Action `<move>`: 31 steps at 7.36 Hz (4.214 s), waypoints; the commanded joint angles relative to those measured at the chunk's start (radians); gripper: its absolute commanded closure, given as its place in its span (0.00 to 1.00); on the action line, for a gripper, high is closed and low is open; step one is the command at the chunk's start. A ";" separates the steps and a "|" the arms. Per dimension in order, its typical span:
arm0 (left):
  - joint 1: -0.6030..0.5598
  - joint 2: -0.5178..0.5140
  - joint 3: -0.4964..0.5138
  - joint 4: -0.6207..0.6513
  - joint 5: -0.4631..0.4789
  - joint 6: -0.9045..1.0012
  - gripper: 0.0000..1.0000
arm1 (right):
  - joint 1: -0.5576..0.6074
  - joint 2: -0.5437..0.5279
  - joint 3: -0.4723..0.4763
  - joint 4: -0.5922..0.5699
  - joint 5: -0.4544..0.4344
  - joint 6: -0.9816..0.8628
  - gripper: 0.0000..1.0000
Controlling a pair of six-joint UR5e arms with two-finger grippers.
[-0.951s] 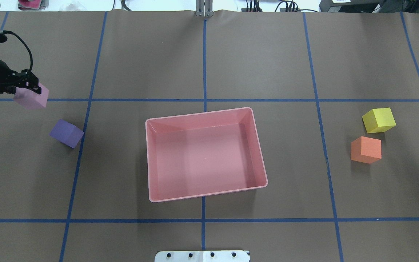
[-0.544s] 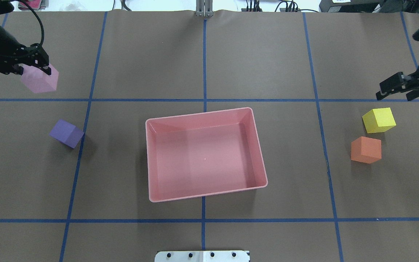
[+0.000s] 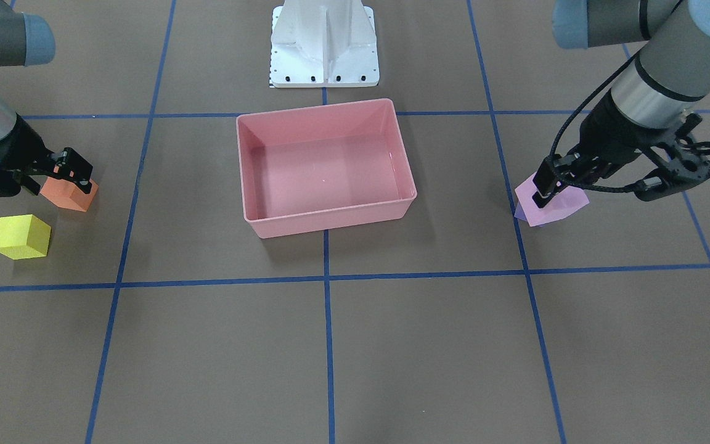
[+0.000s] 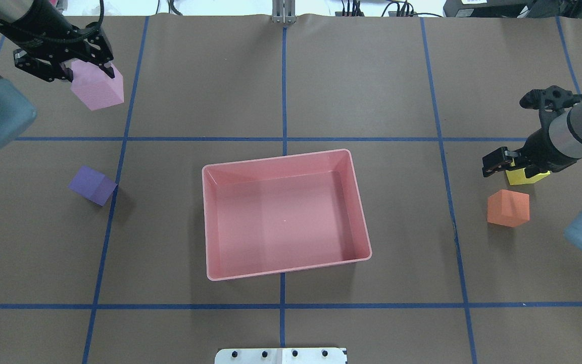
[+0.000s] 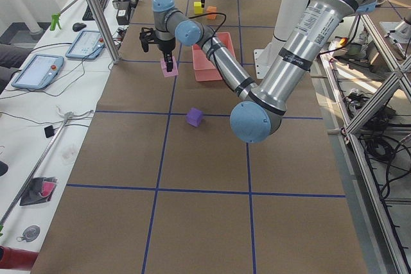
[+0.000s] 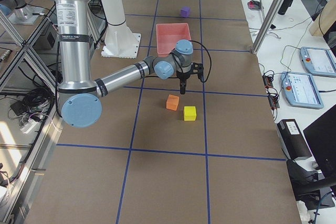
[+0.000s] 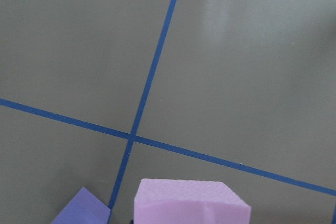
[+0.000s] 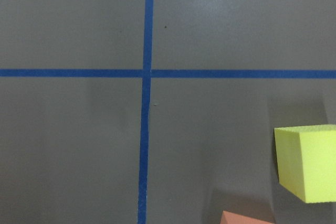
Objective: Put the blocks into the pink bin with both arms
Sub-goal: 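Lift the pink cube with left gripper while right gripper nears orange cube, then drop the pink cube into the bin while right gripper grasps orange cube, then carry orange cube over bin with right gripper while left lowers to purple cube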
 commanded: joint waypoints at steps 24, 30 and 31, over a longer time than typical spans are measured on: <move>0.473 -0.035 -0.207 0.064 0.344 -0.186 0.00 | 0.130 0.148 0.036 -0.048 0.323 0.067 1.00; 0.278 0.290 -0.262 -0.053 0.238 0.215 0.00 | -0.081 0.569 0.112 -0.409 0.116 0.278 1.00; 0.267 0.285 -0.222 -0.051 0.235 0.406 0.00 | -0.120 0.580 0.120 -0.409 0.079 0.294 1.00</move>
